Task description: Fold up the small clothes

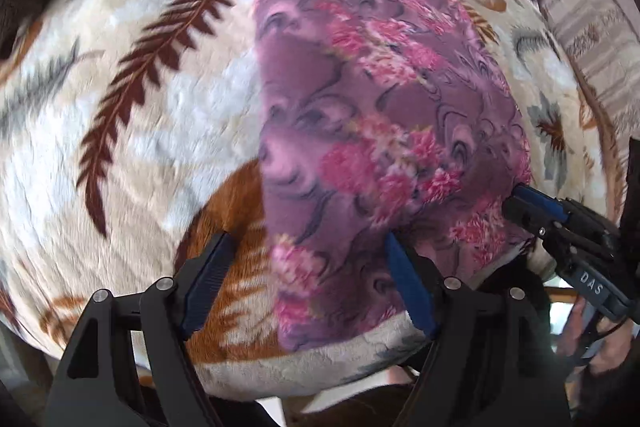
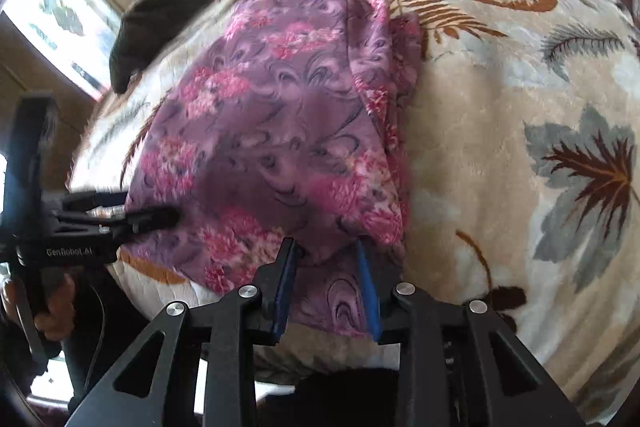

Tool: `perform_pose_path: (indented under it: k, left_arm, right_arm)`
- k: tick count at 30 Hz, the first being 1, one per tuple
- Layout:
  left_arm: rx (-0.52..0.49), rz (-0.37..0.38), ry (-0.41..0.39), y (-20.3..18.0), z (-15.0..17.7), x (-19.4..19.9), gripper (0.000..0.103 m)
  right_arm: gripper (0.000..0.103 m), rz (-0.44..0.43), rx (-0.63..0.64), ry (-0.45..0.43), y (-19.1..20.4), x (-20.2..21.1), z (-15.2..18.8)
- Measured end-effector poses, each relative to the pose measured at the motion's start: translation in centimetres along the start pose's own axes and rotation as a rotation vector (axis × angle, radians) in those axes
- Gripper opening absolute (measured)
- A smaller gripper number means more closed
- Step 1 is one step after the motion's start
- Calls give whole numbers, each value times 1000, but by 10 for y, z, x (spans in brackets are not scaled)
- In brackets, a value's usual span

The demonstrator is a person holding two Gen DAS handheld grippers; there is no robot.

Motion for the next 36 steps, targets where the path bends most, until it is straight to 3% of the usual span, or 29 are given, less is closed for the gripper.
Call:
perform_pose_path:
  k: [5, 7, 12, 15, 17, 22, 25, 27, 29, 34, 36]
  left_arm:
    - [-30, 7, -120, -4, -4, 36, 78]
    - [-41, -15, -150, -6, -15, 38, 78]
    - [-39, -91, -68, -2, -25, -3, 82]
    - [-3, -69, -83, -1, -23, 0, 83]
    - [-16, -65, -104, -6, -19, 9, 82]
    - [-80, -111, -153, -14, -3, 29, 82]
    - [-107, -139, -178, -18, 6, 37, 82]
    - [-123, -162, -191, -24, 9, 37, 82]
    - [-133, -178, -193, -27, 13, 38, 82]
    - [-143, -205, -218, -34, 22, 45, 82]
    - [-149, -210, -239, -37, 27, 48, 82]
  right_arm:
    - [34, -15, -38, -98, -3, 25, -21]
    - [35, -13, -40, -85, -3, 17, -25]
    - [44, 68, 25, -82, -1, -9, -26]
    - [60, 87, 8, -44, -12, -8, -24]
    - [58, 105, 1, -27, -23, -3, -19]
    - [60, 242, 68, 2, -47, 19, -12]
    - [70, 308, 119, -7, -53, 39, -6]
    - [74, 348, 172, -58, -52, 58, -1]
    - [85, 388, 235, -114, -49, 76, 3]
    - [91, 546, 399, -257, -41, 108, 15]
    - [91, 570, 439, -296, -39, 112, 22]
Point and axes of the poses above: each gripper's, at about its wrist camera, not at the fingertips, and x roughly against the way its jaws point, y to its left, z to its underside, the point moved 5 cm from there along -x, roughly the way its jaws point, and after that the axes turned 12 degrees about z, right-handed, at the moved point
